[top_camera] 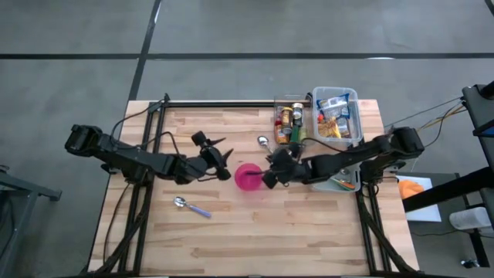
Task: Pick & Place Food Item
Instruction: Put the blue patterned spoon into the gray bin
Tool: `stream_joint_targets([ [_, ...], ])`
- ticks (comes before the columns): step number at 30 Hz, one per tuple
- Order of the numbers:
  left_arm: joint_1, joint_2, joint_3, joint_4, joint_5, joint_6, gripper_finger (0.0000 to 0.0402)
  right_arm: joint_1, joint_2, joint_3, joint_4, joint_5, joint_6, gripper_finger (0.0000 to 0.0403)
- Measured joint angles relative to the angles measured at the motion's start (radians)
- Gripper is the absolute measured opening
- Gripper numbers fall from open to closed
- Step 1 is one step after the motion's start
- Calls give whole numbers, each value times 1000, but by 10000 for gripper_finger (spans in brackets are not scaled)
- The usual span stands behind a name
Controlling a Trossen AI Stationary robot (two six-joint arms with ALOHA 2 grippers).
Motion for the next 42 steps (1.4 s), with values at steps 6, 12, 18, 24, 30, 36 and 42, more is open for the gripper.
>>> stream_joint_targets([
  [6,45,-1,5,0,-61,48,224,-16,-60,0,-237,-142,164,37],
  [12,140,-2,6,10,-70,48,224,-67,-61,0,-302,-351,193,37],
  [18,278,-36,6,9,133,40,224,-121,-61,-9,-326,-381,192,37],
  [24,415,-68,6,8,572,-36,224,-143,-56,-12,-329,-389,196,37],
  [30,461,-68,5,-49,595,-66,224,-142,-56,-13,-330,-392,196,37],
  [36,461,-68,4,-63,600,-66,224,-142,-56,-13,-328,-391,196,37],
  [42,461,-68,4,-69,600,-65,224,-142,-56,-13,-328,-391,196,37],
])
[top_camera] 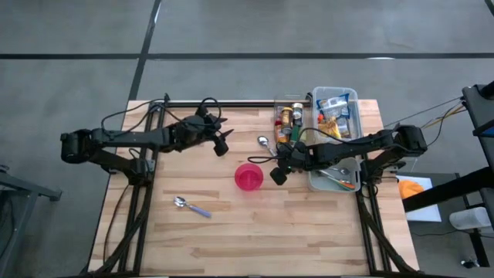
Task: Pick & Place Food Item
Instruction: Put the blue patterned spoon into the gray bin
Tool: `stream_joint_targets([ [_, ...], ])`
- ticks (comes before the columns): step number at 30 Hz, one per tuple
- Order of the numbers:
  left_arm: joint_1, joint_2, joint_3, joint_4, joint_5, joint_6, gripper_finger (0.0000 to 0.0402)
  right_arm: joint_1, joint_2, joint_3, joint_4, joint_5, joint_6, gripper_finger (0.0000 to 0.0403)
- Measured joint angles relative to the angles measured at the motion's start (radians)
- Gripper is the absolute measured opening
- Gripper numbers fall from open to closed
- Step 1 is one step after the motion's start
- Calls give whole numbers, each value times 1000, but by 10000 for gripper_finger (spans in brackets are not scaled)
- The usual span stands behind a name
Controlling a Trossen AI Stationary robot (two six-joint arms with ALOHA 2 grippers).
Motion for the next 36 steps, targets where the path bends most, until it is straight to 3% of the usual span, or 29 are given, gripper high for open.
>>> stream_joint_targets([
  [18,0,0,-5,-30,-3,1,224,2,0,0,5,4,107,37],
  [30,0,0,-5,-30,-3,1,223,136,17,-11,36,163,243,37],
  [36,0,0,-5,-30,-3,1,223,231,50,-25,22,377,359,37],
])
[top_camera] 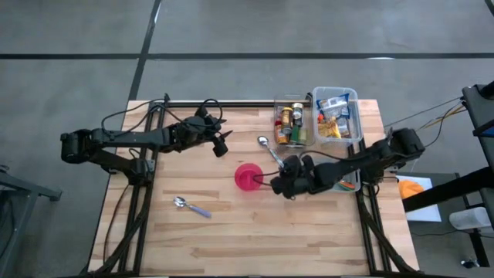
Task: Pick & Place Food Item
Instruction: Put the blue patterned spoon into the gray bin
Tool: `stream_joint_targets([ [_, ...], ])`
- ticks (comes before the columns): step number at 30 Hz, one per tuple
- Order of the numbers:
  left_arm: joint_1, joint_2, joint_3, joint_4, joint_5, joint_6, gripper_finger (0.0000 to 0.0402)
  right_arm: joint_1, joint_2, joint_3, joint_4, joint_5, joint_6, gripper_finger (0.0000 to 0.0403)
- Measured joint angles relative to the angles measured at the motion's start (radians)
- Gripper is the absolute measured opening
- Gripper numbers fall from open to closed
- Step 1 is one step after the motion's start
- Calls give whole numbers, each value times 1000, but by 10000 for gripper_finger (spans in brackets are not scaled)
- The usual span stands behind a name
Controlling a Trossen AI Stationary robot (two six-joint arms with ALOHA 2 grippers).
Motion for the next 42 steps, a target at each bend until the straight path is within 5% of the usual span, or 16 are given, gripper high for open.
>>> stream_joint_targets([
  [4,0,0,0,-6,0,0,223,11,13,-25,-6,28,50,54],
  [16,0,0,0,-26,0,1,223,-42,11,-75,26,-14,40,213],
  [31,0,0,0,-34,0,0,223,-73,137,-69,132,33,-191,216],
  [42,0,0,0,-53,1,0,224,-71,158,-21,130,87,-162,216],
])
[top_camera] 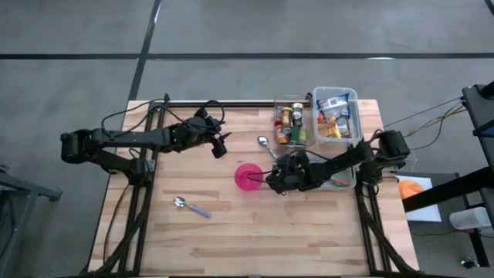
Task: Pick & Place Food Item
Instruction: Put the blue patterned spoon into the gray bin
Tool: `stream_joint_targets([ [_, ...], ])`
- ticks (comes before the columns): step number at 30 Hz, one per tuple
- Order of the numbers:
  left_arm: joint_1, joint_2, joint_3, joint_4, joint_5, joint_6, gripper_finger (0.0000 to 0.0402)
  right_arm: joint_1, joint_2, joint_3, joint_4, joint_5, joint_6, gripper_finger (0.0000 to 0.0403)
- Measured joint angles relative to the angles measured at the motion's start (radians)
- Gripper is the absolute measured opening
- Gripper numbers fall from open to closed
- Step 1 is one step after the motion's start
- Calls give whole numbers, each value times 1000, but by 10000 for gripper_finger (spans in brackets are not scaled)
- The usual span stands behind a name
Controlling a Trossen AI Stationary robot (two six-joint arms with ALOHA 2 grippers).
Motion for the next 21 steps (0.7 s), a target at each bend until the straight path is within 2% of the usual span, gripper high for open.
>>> stream_joint_targets([
  [13,0,0,0,-7,0,0,224,22,-60,33,-5,-3,-9,216],
  [18,0,0,0,-13,0,0,224,3,-64,90,-80,-15,250,216],
  [21,0,0,0,-15,0,0,224,-32,-45,159,-167,-84,258,216],
])
